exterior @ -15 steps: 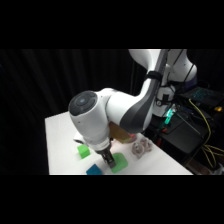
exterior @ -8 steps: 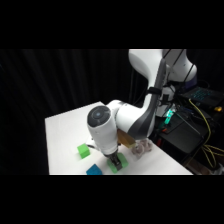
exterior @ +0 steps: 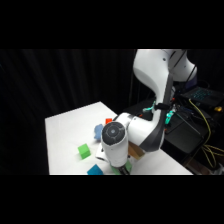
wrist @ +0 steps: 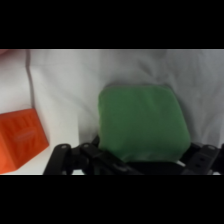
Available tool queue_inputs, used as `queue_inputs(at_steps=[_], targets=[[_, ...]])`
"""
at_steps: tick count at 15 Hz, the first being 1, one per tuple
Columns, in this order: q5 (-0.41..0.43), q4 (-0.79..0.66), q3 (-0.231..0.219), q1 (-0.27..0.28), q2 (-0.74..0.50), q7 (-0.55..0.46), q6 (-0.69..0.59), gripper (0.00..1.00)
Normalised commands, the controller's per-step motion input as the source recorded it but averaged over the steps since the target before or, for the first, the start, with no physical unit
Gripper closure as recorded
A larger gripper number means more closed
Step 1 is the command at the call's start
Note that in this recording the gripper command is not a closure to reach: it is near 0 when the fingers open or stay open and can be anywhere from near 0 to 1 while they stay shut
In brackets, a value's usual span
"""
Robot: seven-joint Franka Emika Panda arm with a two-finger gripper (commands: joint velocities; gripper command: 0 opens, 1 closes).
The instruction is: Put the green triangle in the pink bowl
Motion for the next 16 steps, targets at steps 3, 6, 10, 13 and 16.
queue_inputs(at_steps=[3, 6, 10, 13, 16], targets=[[-0.025, -0.17, -0.124, 0.174, -0.11, 0.22, 0.17, 1.0], [-0.096, -0.3, -0.166, 0.217, -0.26, 0.27, 0.04, 0.6], [-0.211, -0.49, -0.169, 0.268, -0.5, 0.34, -0.05, 0.0], [-0.33, -0.57, -0.108, 0.237, -0.68, 0.39, -0.16, 0.0], [-0.391, -0.6, -0.017, 0.119, -0.7, 0.43, -0.11, 0.56]])
